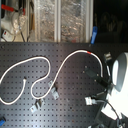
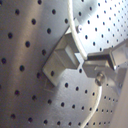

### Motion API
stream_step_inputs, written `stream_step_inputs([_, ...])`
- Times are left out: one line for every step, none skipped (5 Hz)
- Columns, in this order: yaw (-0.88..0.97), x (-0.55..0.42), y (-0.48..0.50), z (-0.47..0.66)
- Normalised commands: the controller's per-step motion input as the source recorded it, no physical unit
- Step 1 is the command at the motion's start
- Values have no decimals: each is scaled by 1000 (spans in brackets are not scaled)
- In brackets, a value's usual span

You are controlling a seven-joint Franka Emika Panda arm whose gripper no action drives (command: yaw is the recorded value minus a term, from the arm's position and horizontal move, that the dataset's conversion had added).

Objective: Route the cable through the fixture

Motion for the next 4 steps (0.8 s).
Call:
stream_step_inputs([0,1,1,47])
stream_step_inputs([0,-204,-201,375])
stream_step_inputs([0,-5,-9,0])
stream_step_inputs([0,-12,-20,1])
